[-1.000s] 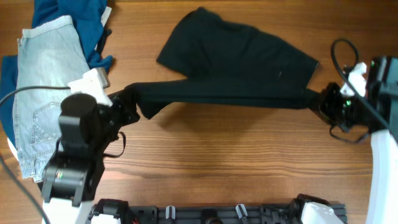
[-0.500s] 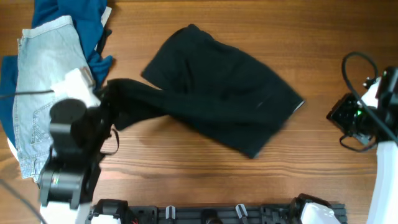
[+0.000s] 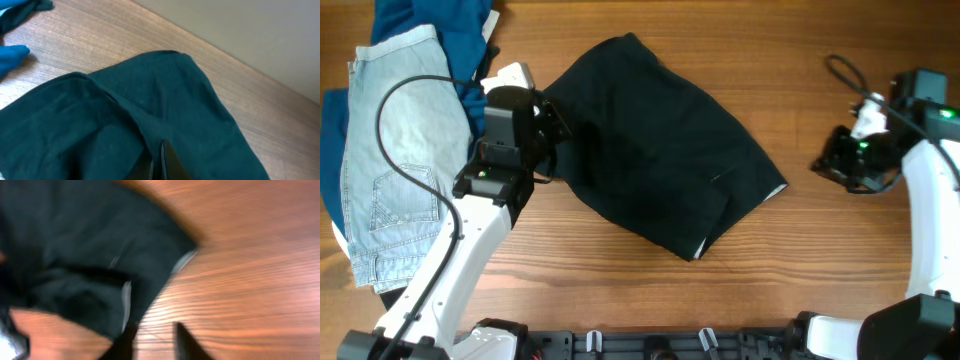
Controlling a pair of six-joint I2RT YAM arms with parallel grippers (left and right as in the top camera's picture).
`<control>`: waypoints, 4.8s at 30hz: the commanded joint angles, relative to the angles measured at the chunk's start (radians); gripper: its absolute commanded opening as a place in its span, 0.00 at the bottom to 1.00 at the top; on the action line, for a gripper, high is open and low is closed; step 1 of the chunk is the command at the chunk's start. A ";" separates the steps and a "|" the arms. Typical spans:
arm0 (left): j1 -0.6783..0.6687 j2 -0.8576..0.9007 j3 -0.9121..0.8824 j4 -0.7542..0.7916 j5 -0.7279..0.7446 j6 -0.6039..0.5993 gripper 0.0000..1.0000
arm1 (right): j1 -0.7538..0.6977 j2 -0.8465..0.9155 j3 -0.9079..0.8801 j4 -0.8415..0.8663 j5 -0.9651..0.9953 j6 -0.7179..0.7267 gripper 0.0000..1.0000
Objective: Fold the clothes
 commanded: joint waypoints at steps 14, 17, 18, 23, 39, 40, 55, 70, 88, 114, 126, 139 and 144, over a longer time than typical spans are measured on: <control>0.061 -0.119 0.003 -0.040 -0.021 0.016 0.04 | 0.369 0.027 -0.335 0.457 -0.124 -0.131 0.86; 0.063 -0.140 0.003 -0.045 -0.022 0.016 0.04 | 0.401 0.058 -0.389 0.555 -0.123 -0.145 0.86; 0.063 -0.147 0.003 -0.047 -0.022 0.016 0.04 | 0.410 0.074 -0.402 0.579 -0.123 -0.145 0.86; 0.063 -0.154 0.003 -0.054 -0.022 0.016 0.04 | 0.435 0.168 -0.416 0.654 -0.125 -0.149 0.87; 0.063 -0.187 0.003 -0.072 -0.062 0.016 0.04 | 0.365 0.103 -0.286 0.451 -0.117 -0.099 0.04; 0.063 -0.203 0.003 -0.072 -0.076 0.016 0.04 | 0.343 0.075 -0.259 0.409 -0.102 -0.098 0.04; 0.062 -0.544 0.003 0.089 -0.156 0.015 0.04 | 0.004 -0.157 0.320 0.111 -0.041 -0.113 0.05; 0.062 -0.671 0.003 0.100 -0.098 0.011 0.04 | 0.003 -0.159 0.497 -0.010 0.003 -0.174 0.04; 0.062 -0.405 0.003 -0.422 -0.009 0.012 0.04 | 0.003 -0.079 0.134 -0.249 0.151 0.077 0.04; 0.062 0.256 0.003 0.104 0.069 0.012 0.04 | 0.003 0.109 -0.186 0.387 0.282 0.262 0.04; 0.062 0.256 0.003 0.157 0.065 0.017 0.82 | 0.003 0.264 -0.186 0.493 0.282 0.243 0.52; 0.063 0.232 0.003 0.146 0.214 0.268 0.98 | 0.021 0.200 0.014 0.380 -0.039 -0.082 1.00; 0.062 0.232 0.003 0.132 0.444 0.423 0.95 | 0.074 0.121 0.063 0.372 -0.044 -0.095 0.99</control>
